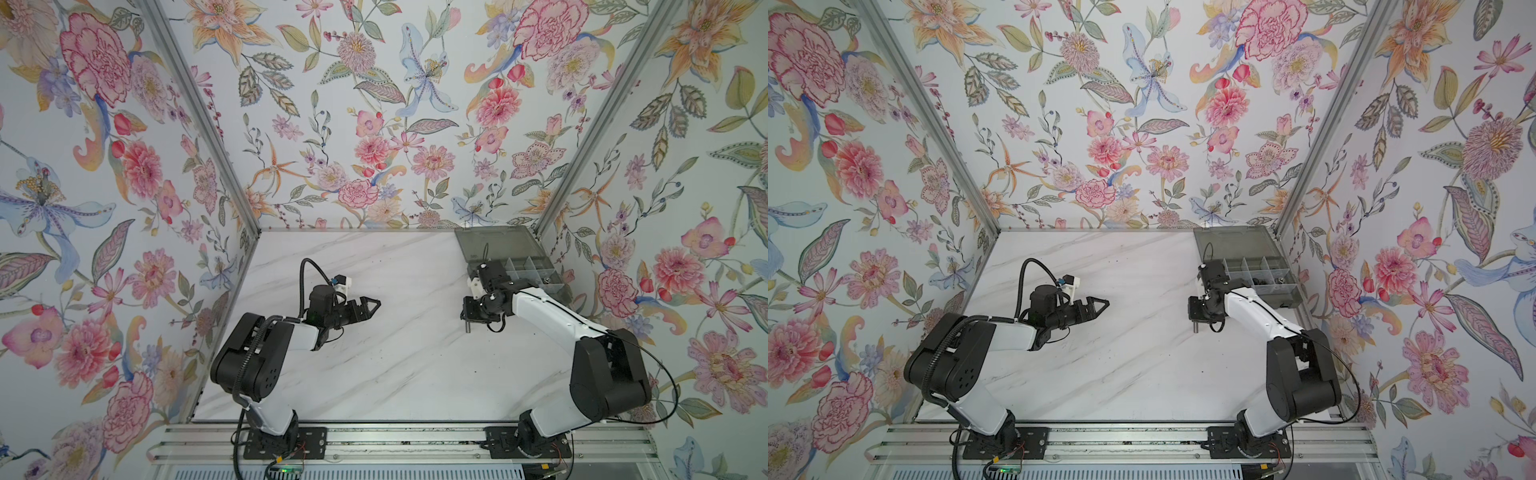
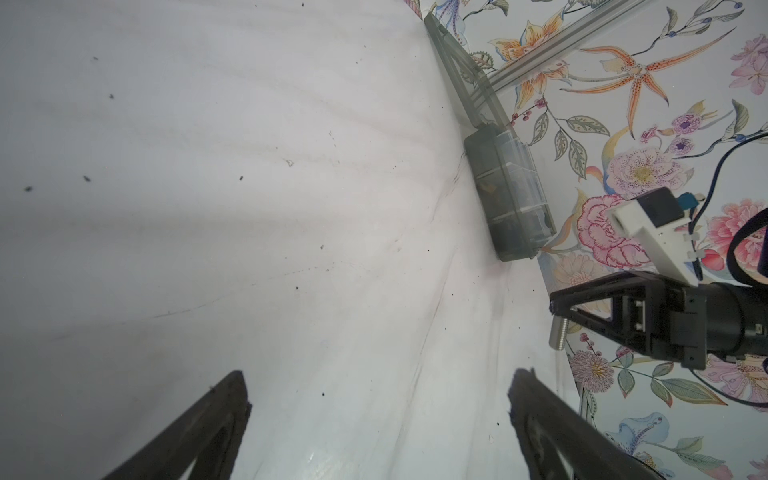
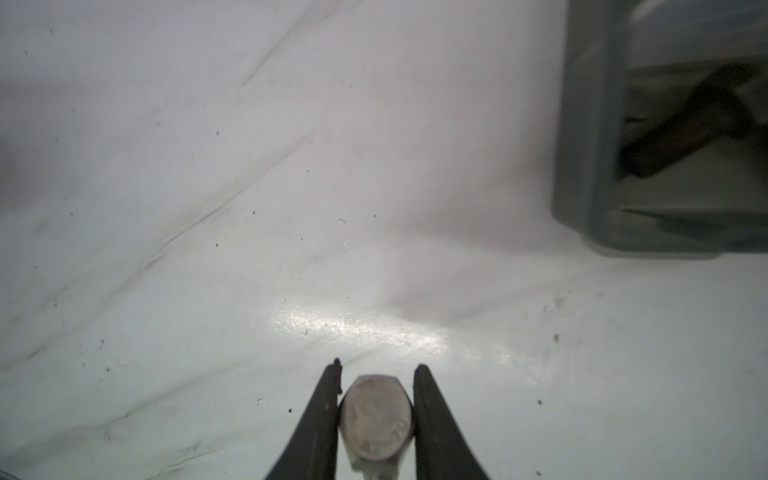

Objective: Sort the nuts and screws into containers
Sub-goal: 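Carry the silver bolt to the box corner nearest the right arm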

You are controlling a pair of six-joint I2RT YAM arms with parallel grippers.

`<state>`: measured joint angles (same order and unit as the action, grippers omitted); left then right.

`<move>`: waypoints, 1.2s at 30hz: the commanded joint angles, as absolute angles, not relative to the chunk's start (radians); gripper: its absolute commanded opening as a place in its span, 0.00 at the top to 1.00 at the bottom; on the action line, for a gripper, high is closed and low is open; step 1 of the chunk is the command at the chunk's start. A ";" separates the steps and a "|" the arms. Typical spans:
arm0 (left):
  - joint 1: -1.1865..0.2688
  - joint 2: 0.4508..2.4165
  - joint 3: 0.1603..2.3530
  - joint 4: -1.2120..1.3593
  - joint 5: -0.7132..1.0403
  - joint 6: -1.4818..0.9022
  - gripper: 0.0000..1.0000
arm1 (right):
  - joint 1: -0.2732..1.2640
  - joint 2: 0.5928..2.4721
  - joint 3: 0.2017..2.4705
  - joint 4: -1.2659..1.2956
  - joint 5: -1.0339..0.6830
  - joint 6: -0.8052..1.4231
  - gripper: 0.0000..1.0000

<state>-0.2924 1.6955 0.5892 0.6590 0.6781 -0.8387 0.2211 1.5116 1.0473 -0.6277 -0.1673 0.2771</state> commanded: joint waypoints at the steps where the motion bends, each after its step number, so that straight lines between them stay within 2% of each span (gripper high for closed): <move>1: -0.281 1.689 0.596 0.659 0.698 -0.848 0.00 | 0.083 1.450 1.042 -0.623 -0.195 0.274 1.00; 8: -0.281 1.686 0.597 0.653 0.693 -0.844 0.01 | -0.259 1.400 1.015 -0.537 -0.216 0.367 1.00; 13: -0.280 1.687 0.601 0.651 0.693 -0.844 0.01 | -0.376 1.414 0.999 -0.462 -0.193 0.456 1.00; 21: -0.280 1.686 0.611 0.631 0.692 -0.839 0.01 | -0.458 1.461 0.963 -0.292 -0.233 0.627 1.00; 36: -0.280 1.654 0.659 0.560 0.676 -0.828 0.01 | -0.461 1.571 0.973 -0.143 -0.151 0.822 1.00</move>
<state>-0.2916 1.6924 0.6300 0.5766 0.6769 -0.8379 -0.4599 1.5555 0.9668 -0.1883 -0.1909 0.7670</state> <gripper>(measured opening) 0.994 0.267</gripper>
